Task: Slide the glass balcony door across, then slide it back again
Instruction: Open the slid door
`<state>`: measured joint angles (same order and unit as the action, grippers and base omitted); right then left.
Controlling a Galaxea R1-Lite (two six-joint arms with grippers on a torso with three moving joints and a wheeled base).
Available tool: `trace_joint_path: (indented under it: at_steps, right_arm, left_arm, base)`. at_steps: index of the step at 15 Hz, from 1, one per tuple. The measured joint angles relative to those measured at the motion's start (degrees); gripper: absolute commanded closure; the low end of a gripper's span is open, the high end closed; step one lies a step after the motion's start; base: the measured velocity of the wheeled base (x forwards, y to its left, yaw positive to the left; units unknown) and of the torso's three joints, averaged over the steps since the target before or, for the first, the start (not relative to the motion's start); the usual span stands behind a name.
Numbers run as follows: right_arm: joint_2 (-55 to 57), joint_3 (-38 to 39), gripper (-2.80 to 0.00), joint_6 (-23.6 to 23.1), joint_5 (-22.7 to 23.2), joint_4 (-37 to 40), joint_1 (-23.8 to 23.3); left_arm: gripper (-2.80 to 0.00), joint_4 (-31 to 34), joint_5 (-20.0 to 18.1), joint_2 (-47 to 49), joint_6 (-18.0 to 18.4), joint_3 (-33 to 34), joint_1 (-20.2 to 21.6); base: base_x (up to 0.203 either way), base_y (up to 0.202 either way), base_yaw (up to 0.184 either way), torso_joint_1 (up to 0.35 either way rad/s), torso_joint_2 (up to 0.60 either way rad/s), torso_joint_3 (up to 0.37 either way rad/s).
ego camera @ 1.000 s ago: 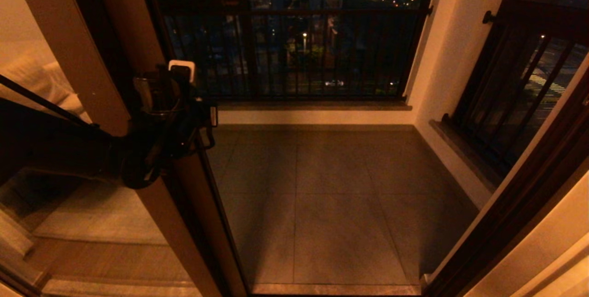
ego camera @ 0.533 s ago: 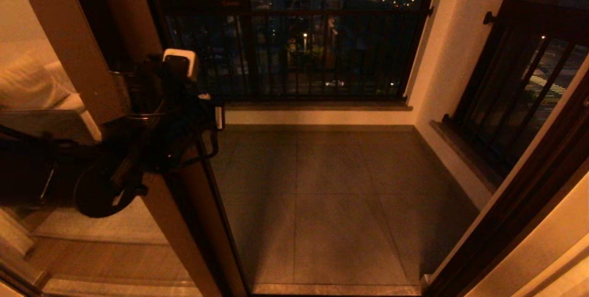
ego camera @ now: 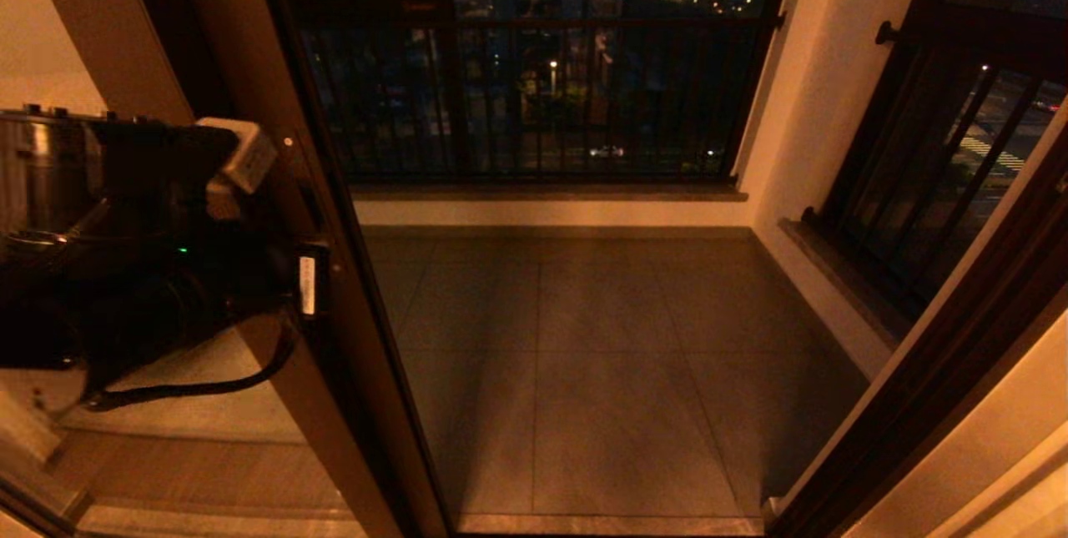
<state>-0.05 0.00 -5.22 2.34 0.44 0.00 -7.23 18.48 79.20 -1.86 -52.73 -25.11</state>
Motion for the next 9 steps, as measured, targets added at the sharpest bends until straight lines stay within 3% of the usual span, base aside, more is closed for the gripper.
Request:
trace_joint_path:
  at_steps: [2, 4, 6, 9]
  right_arm:
    - [0.00, 0.00, 0.00, -0.04, -0.01, 0.00, 0.00]
    - [0.00, 0.00, 0.00, -0.01, 0.02, 0.00, 0.00]
    - [0.00, 0.00, 0.00, 0.03, 0.01, 0.00, 0.00]
    - [0.00, 0.00, 0.00, -0.01, 0.02, 0.02, 0.00]
  left_arm:
    - [0.00, 15.82, -3.93, -2.85, -4.09, -8.11, 0.95]
    - [0.00, 27.19, -5.01, -3.61, -6.76, -14.45, 2.10]
    - [0.00, 31.33, -3.48, -3.43, -8.49, -16.69, 2.81]
    - [0.00, 31.44, -3.24, -3.25, -9.55, -16.89, 3.55]
  base:
    - [0.000, 0.000, 0.000, 0.000, 0.00, 0.000]
    - [0.000, 0.000, 0.000, 0.000, 0.00, 0.000]
    - [0.000, 0.000, 0.000, 0.000, 0.00, 0.000]
    - [0.000, 0.000, 0.000, 0.000, 0.00, 0.000]
